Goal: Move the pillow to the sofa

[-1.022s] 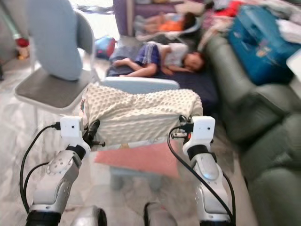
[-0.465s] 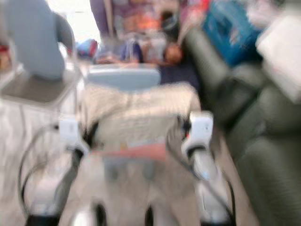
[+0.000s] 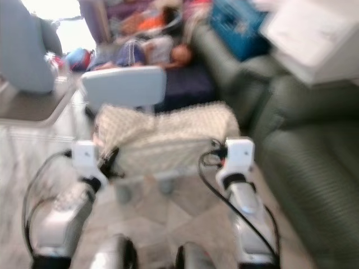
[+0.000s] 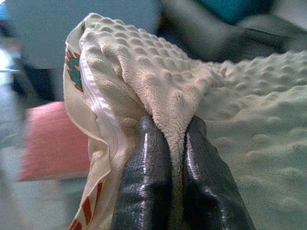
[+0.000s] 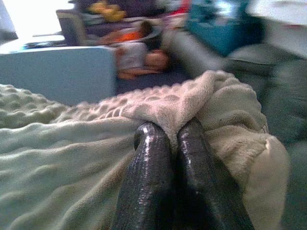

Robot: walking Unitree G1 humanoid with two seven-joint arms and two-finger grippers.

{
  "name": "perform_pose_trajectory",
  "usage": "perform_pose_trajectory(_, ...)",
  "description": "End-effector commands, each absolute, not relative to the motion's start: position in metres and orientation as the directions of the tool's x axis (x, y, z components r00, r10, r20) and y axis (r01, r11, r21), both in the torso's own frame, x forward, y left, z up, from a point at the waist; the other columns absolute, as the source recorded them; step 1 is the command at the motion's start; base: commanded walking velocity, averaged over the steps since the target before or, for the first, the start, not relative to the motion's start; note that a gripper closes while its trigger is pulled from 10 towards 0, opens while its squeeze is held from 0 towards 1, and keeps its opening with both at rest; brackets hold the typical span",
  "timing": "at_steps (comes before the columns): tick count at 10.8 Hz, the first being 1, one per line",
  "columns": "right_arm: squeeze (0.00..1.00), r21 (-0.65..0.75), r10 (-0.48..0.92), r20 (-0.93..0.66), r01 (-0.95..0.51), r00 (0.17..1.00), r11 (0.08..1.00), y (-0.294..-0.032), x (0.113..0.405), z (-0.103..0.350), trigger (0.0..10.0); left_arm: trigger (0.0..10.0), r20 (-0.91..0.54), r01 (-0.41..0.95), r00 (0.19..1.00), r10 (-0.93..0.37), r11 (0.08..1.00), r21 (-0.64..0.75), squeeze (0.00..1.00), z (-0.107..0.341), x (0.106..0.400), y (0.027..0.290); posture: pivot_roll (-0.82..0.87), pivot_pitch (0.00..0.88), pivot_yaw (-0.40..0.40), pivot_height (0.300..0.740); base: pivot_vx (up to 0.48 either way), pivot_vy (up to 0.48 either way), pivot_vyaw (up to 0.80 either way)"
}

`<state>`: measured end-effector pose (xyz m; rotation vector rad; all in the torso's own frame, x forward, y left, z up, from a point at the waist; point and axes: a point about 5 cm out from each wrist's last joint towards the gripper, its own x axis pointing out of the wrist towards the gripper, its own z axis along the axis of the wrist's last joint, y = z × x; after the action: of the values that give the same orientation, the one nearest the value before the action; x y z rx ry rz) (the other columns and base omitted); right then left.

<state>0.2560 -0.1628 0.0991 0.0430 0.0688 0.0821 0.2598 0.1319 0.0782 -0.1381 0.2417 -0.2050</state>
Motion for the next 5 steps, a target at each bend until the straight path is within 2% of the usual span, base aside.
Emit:
perform_pose_trajectory(1,0.0,0.056,0.086,-0.059,-0.082,0.995,0.995,-0.1611,0.2552,0.1005,10.0,10.0,-0.191,0.199,0.955,-0.226,0.969,-0.148,0.0,0.0867,0.2621,0.1328,-0.09,0.098,-0.036,0.74,-0.3,0.0,-0.8)
perform_pose_trajectory(3,0.0,0.058,0.085,-0.065,-0.081,0.994,0.995,-0.1604,0.2538,0.0987,10.0,10.0,-0.2,0.209,0.951,-0.236,0.967,-0.149,0.0,0.0856,0.2599,0.1321,-0.09,0.099,-0.032,0.74,-0.291,0.0,-0.8)
perform_pose_trajectory(5,0.0,0.06,0.085,-0.067,-0.081,0.994,0.995,-0.1591,0.2549,0.0983,10.0,10.0,-0.198,0.229,0.946,-0.258,0.96,-0.158,0.0,0.0871,0.2597,0.1293,-0.08,0.109,-0.03,0.74,0.0,0.0,-0.8)
